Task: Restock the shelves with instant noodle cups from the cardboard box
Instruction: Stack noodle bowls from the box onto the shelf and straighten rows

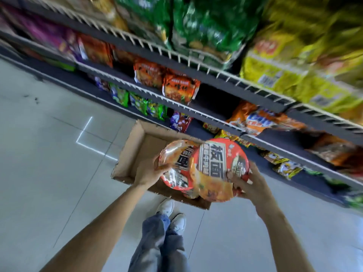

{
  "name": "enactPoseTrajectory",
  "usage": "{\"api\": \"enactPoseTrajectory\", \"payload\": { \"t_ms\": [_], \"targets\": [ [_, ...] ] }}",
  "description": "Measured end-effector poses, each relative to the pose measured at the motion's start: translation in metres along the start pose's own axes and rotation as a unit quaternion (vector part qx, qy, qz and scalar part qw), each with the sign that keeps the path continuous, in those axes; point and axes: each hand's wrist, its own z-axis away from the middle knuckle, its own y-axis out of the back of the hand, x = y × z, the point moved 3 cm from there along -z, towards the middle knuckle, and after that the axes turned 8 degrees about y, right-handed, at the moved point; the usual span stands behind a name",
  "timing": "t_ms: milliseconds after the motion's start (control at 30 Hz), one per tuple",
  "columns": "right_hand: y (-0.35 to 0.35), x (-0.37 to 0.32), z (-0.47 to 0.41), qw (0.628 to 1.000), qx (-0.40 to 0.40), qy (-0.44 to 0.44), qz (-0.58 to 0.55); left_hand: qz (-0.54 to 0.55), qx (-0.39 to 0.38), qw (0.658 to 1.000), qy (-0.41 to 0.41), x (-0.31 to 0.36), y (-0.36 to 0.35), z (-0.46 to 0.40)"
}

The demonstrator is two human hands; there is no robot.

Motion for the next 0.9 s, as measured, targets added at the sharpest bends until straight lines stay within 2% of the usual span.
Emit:
{"api": "enactPoseTrajectory", "payload": {
  "t_ms": [67,133,200,300,433,467,533,600,667,800,900],
  "targets": [
    [0.009,-0.039,0.032,0.999,-0.031,0.027,-0.004,0.031,-0.002,1.0,0.0,0.027,0.017,0.038],
    [0.016,-0.069,0.065,0.993,-0.101,0.068,-0.006,0.062,-0.013,0.998,0.011,0.053,0.031,0.076],
    [0.021,-0.085,0.092,0.984,-0.134,0.113,0.035,0.102,-0.038,0.994,0.006,0.077,0.042,0.105],
    [0.02,-0.101,0.114,0.972,-0.093,0.187,0.107,0.139,-0.049,0.988,-0.041,0.11,0.06,0.141],
    [0.014,-0.128,0.131,0.974,-0.041,0.222,0.014,0.108,-0.031,0.989,-0.099,0.152,0.088,0.182],
    [0.014,-0.138,0.136,0.971,-0.031,0.239,-0.001,0.073,-0.016,0.99,-0.122,0.163,0.095,0.193],
    [0.017,-0.162,0.145,0.96,-0.004,0.278,-0.014,-0.073,0.045,0.981,-0.175,0.186,0.113,0.214],
    [0.025,-0.191,0.155,0.95,0.022,0.309,-0.032,-0.132,0.069,0.969,-0.198,0.207,0.131,0.236],
    [0.034,-0.227,0.166,0.939,0.048,0.338,-0.039,-0.102,0.059,0.962,-0.247,0.228,0.15,0.259],
    [0.055,-0.304,0.184,0.91,0.065,0.404,-0.069,-0.046,0.043,0.904,-0.423,0.274,0.19,0.304],
    [0.066,-0.365,0.194,0.891,0.077,0.439,-0.091,-0.04,0.065,0.873,-0.481,0.316,0.216,0.338]
  ]
}}
